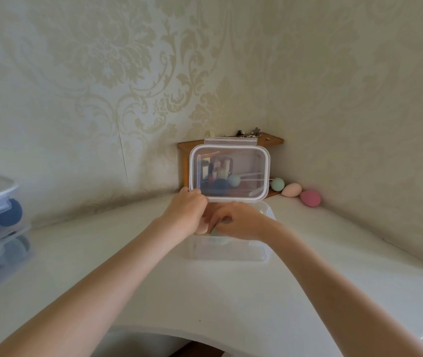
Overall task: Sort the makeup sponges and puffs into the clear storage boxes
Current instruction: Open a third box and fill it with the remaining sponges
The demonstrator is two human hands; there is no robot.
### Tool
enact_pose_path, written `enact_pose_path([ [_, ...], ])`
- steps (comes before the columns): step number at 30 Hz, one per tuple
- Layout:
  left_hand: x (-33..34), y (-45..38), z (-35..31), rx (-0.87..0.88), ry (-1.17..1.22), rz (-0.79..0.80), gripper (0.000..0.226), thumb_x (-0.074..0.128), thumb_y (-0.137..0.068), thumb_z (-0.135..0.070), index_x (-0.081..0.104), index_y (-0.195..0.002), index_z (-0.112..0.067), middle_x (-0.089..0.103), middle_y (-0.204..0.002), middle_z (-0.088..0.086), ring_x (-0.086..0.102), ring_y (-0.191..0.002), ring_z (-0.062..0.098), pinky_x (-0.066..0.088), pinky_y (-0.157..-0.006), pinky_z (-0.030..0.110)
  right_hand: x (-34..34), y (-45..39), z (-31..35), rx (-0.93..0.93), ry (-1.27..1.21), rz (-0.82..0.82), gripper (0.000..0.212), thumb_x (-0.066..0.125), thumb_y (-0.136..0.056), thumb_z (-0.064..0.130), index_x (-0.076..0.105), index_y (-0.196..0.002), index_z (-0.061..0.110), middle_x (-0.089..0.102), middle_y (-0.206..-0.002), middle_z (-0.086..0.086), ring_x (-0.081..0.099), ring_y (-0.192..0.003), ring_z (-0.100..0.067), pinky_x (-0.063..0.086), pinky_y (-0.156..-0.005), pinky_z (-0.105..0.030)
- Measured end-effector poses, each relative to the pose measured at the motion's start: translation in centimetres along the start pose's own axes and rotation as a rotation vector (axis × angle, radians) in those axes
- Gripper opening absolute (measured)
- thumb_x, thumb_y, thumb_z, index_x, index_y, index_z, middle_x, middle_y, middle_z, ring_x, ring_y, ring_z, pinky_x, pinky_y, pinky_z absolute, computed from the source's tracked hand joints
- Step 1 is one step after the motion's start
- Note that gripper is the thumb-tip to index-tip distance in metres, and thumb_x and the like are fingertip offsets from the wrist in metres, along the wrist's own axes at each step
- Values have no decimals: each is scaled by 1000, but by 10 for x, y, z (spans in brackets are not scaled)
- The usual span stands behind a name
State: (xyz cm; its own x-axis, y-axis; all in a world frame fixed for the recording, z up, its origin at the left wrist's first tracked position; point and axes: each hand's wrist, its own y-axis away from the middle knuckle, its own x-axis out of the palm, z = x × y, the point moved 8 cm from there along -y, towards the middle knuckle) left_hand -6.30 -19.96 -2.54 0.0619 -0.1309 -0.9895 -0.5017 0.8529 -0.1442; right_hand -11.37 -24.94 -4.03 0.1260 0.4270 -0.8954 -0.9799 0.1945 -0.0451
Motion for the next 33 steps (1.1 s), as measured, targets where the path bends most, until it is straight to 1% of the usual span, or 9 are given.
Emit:
enact_pose_path([
  [4,0,2,-2,17,-3,-3,27,51,-87,-9,59,-112,-10,50,-117,8,43,-109,27,39,-89,32,8,-4,-3,40,47,89,28,47,-94,19,68,-112,14,64,-122,-2,56,-110,-20,40,-95,-24],
  [9,5,0,1,31,113,75,32,62,-82,-17,56,-113,-14,51,-116,8,57,-100,27,37,-73,26,-4,-7,-11,97,-117,38,28,48,-90,11,70,-108,14,65,-109,-4,51,-91,-15,40,-74,-20],
  [14,4,0,2,-28,42,83,28,59,-79,-19,47,-103,-14,49,-113,11,54,-88,26,37,-69,29,-18,-2,-19,109,-358,-13,25,52,-87,3,70,-98,15,63,-103,-4,54,-98,-20,45,-92,-32],
  [17,2,2,1,-50,13,44,38,62,-81,-20,44,-113,-11,48,-117,14,57,-97,31,38,-70,30,-20,-4,-16,55,-246,-30,26,58,-83,1,70,-102,13,68,-109,-6,61,-103,-23,49,-98,-37],
  [20,0,4,0,-69,-17,-5,41,61,-84,-20,41,-118,-11,43,-120,14,58,-100,32,39,-71,31,-12,-5,-8,8,-85,14,28,67,-80,8,66,-107,16,68,-107,-2,63,-99,-20,52,-89,-25],
  [22,3,3,2,-77,-17,-11,36,56,-85,-9,40,-117,-11,41,-120,15,58,-97,33,40,-70,32,-9,-4,-4,-28,7,26,24,70,-80,15,62,-103,16,65,-97,2,61,-91,-17,45,-73,-10],
  [25,6,3,5,-89,47,28,37,52,-83,0,38,-114,-13,41,-115,14,59,-89,31,42,-66,32,-3,-6,-4,-53,83,51,18,69,-82,26,58,-93,19,53,-81,10,50,-80,-11,33,-63,-3],
  [30,7,9,4,-67,181,141,29,51,-86,-32,38,-105,-16,41,-115,7,58,-89,27,53,-67,32,11,-21,-1,-81,150,91,20,65,-86,25,61,-99,10,52,-87,9,47,-80,-10,30,-62,-3],
  [33,0,10,13,-93,217,239,53,54,-75,-53,40,-114,-20,41,-120,2,54,-98,23,48,-76,30,13,-25,0,-79,160,115,8,59,-90,19,61,-89,11,48,-78,11,46,-82,-13,30,-65,-6],
])
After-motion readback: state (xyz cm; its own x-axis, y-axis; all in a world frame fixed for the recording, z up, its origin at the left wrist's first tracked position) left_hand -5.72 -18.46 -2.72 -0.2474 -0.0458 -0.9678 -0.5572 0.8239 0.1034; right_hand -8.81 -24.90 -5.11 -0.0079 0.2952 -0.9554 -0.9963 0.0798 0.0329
